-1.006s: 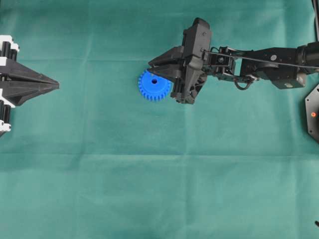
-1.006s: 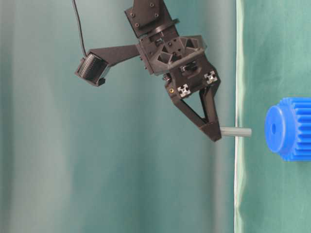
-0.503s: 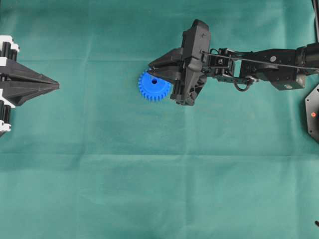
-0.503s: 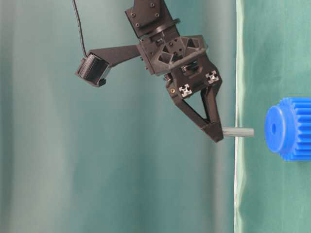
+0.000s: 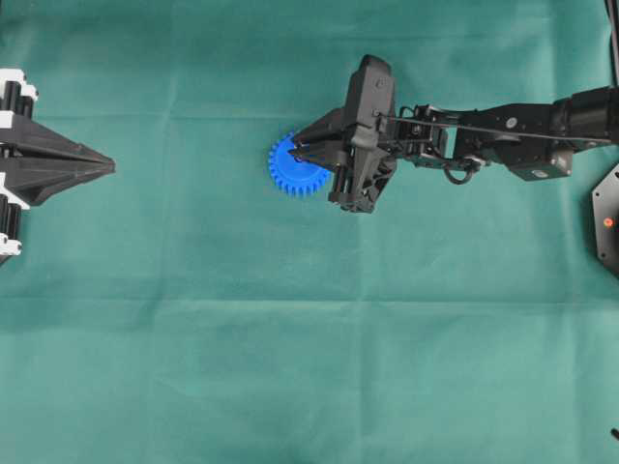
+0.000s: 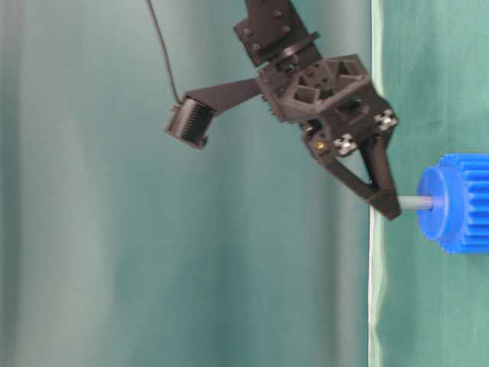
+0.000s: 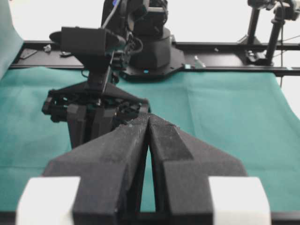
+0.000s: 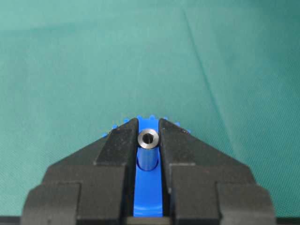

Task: Insert the shaft placed at a random location into the center hole of the medium gear at another random location.
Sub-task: 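Align the shaft over the gear's center hole and lower it in, then open the right gripper to release the shaft in the hole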

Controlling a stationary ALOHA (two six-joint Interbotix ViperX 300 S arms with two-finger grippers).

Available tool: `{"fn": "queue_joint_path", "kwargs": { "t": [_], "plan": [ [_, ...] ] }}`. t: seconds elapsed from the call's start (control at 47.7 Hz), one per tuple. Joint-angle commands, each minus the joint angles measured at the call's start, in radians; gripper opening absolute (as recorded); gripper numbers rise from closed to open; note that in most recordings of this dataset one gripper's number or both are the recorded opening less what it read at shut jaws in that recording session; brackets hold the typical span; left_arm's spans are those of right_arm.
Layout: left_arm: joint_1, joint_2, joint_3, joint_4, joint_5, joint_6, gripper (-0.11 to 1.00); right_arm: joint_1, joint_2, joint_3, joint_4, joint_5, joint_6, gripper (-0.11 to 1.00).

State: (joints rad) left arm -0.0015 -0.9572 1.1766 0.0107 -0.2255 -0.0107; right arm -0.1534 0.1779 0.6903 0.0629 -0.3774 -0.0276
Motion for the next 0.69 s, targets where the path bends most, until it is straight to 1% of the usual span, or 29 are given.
{"fn": "queue_joint_path", "kwargs": {
  "t": [0.0,0.335,0.671],
  "plan": [
    [0.0,0.008,-0.021,0.003,-0.005,-0.002,0.0,-0.002,-0.006,-0.02,0.003,-0.02,-0.005,0.13],
    [0.002,0.008,-0.021,0.002,-0.006,-0.002,0.0,-0.003,0.032,-0.018,0.008,-0.043,-0.005,0.13],
    [0.0,0.008,-0.02,0.003,-0.005,-0.002,0.0,-0.003,0.037,-0.014,0.008,-0.044,-0.005,0.13]
  ]
}}
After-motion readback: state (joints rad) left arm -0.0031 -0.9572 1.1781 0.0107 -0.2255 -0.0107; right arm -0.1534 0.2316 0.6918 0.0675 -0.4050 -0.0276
